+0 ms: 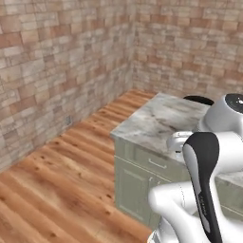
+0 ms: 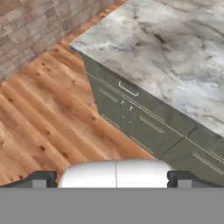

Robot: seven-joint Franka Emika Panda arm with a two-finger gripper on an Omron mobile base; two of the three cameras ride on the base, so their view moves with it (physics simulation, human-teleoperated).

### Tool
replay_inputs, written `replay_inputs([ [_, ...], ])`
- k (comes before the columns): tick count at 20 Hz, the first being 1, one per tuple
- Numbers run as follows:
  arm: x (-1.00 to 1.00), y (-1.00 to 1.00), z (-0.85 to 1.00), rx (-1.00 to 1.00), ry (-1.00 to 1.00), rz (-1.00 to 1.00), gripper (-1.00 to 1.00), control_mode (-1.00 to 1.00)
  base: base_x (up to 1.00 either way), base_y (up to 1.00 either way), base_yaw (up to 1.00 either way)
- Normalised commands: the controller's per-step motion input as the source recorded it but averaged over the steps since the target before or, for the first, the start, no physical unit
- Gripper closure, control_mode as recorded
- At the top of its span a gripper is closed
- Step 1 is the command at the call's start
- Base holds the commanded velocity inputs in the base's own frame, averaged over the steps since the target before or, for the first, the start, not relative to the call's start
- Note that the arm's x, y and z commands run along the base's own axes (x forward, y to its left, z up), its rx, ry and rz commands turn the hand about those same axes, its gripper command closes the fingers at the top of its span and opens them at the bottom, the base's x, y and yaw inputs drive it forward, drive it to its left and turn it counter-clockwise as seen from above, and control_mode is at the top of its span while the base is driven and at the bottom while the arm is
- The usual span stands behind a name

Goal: Move the drinks to the dining counter.

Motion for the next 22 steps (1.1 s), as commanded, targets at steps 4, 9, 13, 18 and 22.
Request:
replay_inputs([
  [4, 0.0, 0.0, 0.0, 0.0, 0.0, 0.0, -1.0, 1.0, -0.28, 0.34, 0.38],
  [9, 0.0, 0.0, 0.0, 0.0, 0.0, 0.0, -1.0, 1.0, -0.23, 0.33, 0.38],
  [13, 0.0, 0.0, 0.0, 0.0, 0.0, 0.0, -1.0, 1.0, -0.24, 0.33, 0.37],
  [18, 0.0, 0.0, 0.0, 0.0, 0.0, 0.0, -1.0, 1.0, -0.25, 0.3, 0.37],
  [22, 0.0, 0.0, 0.0, 0.0, 0.0, 0.0, -1.0, 1.0, -0.23, 0.23, 0.34],
])
